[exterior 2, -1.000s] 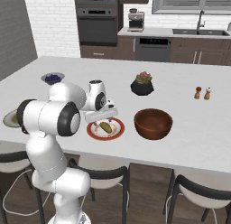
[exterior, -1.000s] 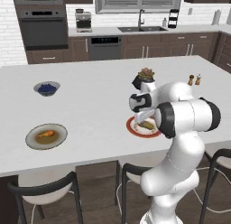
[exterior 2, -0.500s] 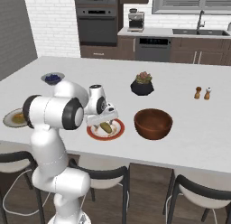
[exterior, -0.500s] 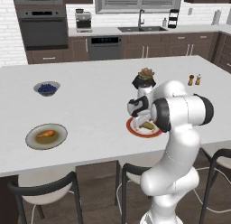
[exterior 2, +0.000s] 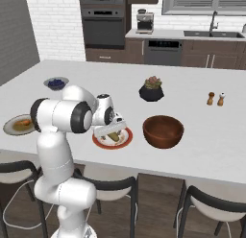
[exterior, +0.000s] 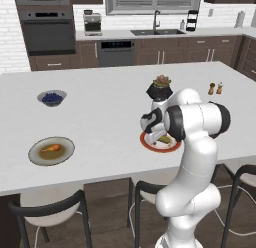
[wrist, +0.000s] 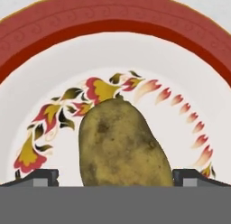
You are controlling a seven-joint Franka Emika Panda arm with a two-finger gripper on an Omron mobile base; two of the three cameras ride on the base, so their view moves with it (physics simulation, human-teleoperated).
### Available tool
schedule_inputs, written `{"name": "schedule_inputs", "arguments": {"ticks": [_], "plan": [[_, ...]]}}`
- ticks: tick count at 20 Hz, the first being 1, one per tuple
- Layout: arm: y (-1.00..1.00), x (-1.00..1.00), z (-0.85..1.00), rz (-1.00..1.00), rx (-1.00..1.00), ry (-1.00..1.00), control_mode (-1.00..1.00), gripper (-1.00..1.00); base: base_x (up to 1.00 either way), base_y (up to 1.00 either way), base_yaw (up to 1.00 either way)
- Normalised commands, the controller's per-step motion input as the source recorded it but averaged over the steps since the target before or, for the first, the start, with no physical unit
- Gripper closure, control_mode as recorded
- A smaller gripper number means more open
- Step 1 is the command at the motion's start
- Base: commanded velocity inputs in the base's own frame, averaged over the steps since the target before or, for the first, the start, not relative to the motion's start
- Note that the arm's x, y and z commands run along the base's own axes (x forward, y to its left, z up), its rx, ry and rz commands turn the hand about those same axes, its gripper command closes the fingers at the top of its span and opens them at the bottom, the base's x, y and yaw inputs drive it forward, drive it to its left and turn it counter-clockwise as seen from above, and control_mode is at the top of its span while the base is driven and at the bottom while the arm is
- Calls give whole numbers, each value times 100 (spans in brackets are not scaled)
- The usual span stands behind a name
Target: Pick the chicken drumstick and potato from their plates and place them in the bowl. Then put the bowl in the fridge.
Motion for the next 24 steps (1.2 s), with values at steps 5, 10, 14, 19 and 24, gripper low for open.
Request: {"name": "schedule_inputs", "arguments": {"ticks": [5, 10, 14, 19, 24], "plan": [[0, 0, -9, 1, 0, -1, -100, 100, 0, 0, 0], [0, 0, 0, 0, 0, -11, -100, 100, 0, 0, 0], [-4, -2, 39, 0, 2, -2, -100, 100, 0, 0, 0], [-25, -29, 88, -3, 2, -3, -100, 100, 0, 0, 0], [-21, -53, 98, -6, 0, -15, -100, 100, 0, 0, 0]]}}
